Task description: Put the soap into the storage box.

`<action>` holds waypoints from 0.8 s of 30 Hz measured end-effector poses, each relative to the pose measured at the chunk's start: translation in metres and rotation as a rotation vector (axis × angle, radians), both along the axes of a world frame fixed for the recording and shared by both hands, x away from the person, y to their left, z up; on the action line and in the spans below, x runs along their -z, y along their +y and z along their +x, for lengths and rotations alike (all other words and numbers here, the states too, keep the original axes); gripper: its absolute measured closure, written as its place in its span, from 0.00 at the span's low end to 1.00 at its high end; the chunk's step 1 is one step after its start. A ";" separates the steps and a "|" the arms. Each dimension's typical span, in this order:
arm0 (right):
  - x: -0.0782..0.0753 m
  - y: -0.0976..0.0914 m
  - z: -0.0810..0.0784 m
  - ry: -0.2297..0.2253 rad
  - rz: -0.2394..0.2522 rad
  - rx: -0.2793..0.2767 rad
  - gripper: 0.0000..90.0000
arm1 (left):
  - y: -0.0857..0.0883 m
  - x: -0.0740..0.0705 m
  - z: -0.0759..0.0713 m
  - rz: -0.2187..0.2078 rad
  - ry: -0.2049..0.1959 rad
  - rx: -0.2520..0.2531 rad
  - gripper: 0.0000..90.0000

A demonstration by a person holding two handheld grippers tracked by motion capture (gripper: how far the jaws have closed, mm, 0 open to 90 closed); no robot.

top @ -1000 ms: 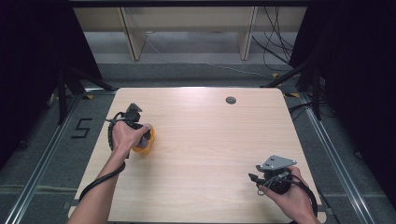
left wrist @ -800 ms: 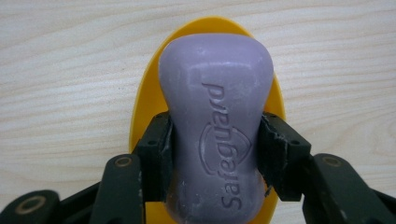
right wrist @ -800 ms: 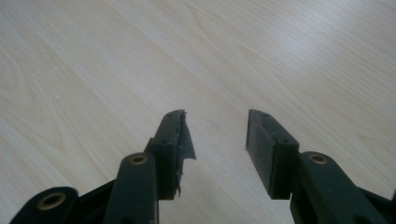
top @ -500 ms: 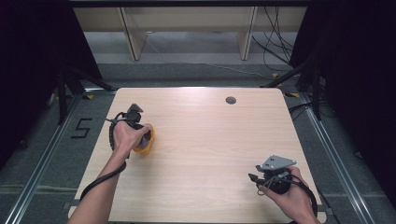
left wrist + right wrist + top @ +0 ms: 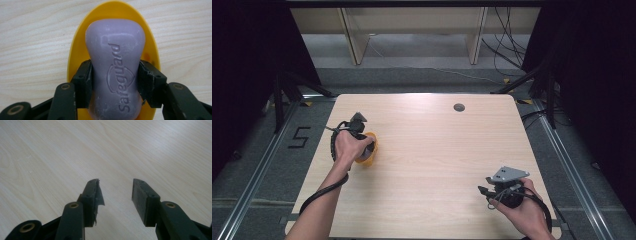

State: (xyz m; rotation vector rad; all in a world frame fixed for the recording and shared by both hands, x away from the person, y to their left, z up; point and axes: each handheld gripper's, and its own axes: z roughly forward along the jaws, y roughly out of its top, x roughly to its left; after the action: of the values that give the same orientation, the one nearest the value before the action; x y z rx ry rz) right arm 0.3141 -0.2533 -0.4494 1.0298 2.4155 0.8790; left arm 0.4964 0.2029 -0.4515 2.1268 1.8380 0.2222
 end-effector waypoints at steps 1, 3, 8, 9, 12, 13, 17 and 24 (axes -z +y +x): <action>0.000 0.000 0.000 0.000 0.000 0.000 0.64 | 0.000 0.000 0.000 0.000 0.000 0.000 0.54; 0.000 0.000 0.000 0.001 -0.001 0.000 0.64 | 0.000 0.000 0.000 -0.001 -0.001 0.006 0.53; 0.000 0.000 0.000 0.001 -0.001 -0.001 0.63 | 0.002 -0.005 -0.003 -0.005 -0.046 0.001 0.49; 0.000 0.000 0.000 0.001 -0.001 -0.001 0.63 | 0.001 -0.006 -0.003 -0.009 -0.051 -0.001 0.47; 0.000 0.000 0.000 0.002 -0.001 -0.002 0.63 | 0.002 -0.013 -0.007 -0.008 -0.072 0.018 0.45; 0.000 0.000 0.000 0.001 -0.001 -0.002 0.63 | 0.004 -0.015 -0.009 -0.005 -0.085 0.021 0.45; 0.000 0.000 0.000 0.001 -0.001 -0.002 0.63 | 0.010 -0.020 -0.018 -0.012 -0.133 0.027 0.41; 0.000 0.001 0.000 0.005 0.002 0.003 0.63 | 0.017 -0.031 -0.038 -0.074 -0.192 0.051 0.40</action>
State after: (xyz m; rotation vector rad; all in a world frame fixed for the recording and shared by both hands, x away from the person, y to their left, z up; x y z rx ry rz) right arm 0.3138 -0.2524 -0.4492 1.0375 2.4166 0.8792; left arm 0.4583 0.2201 -0.4202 2.0232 1.6560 0.3288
